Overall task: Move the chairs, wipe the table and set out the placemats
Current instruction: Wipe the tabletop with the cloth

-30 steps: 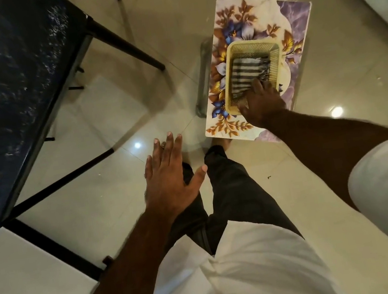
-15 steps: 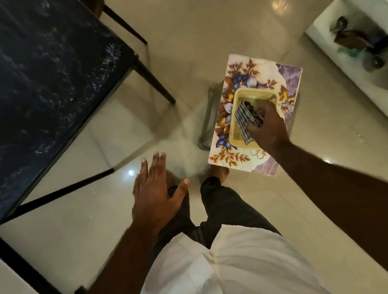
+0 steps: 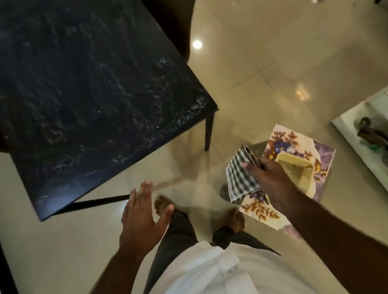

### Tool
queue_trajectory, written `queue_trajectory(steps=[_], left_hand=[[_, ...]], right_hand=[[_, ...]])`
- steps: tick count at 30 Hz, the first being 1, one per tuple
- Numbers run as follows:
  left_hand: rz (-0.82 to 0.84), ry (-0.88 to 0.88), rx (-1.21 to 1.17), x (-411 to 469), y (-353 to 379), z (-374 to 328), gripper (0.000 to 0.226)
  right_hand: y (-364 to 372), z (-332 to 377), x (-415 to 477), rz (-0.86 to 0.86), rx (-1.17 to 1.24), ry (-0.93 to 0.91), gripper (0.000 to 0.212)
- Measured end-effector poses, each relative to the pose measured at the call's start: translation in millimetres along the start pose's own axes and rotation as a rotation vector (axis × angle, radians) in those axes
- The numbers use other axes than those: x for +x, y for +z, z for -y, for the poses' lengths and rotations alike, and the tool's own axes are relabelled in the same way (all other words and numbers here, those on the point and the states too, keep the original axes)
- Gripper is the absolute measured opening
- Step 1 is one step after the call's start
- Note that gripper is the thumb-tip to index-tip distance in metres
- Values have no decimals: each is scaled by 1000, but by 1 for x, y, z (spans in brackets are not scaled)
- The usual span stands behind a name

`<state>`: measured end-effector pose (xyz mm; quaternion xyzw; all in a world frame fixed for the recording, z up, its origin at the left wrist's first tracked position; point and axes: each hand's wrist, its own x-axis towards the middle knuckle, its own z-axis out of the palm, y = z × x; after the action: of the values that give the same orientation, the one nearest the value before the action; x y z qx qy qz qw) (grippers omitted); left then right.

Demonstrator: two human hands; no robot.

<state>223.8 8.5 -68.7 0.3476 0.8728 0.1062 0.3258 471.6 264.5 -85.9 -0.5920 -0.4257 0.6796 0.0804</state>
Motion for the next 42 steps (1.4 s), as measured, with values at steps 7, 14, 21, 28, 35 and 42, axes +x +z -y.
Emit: queue_trajectory(steps=[7,14,21,28,35,42], left_hand=[[-120,8,-83,22,-56,70,93],[-107,23,-94,41,-96,129,104],[-116,12,-47,52,-117,153,98],[-122,-85,-35,61,-111,138,103],[-139,-165,0,82,-98,106,102],[-38,-162,139,107,-97,77,99]], right_hand=[[93,112,12,-99,-215,-275,11],[155,192,56,-305,-608,-515,13],[191,177,87,-290,-1284,-555,26],[177,142,103,16,-1121,-474,45],[156,137,117,15,-1400,-730,57],[173,103,122,109,-1547,-791,82]])
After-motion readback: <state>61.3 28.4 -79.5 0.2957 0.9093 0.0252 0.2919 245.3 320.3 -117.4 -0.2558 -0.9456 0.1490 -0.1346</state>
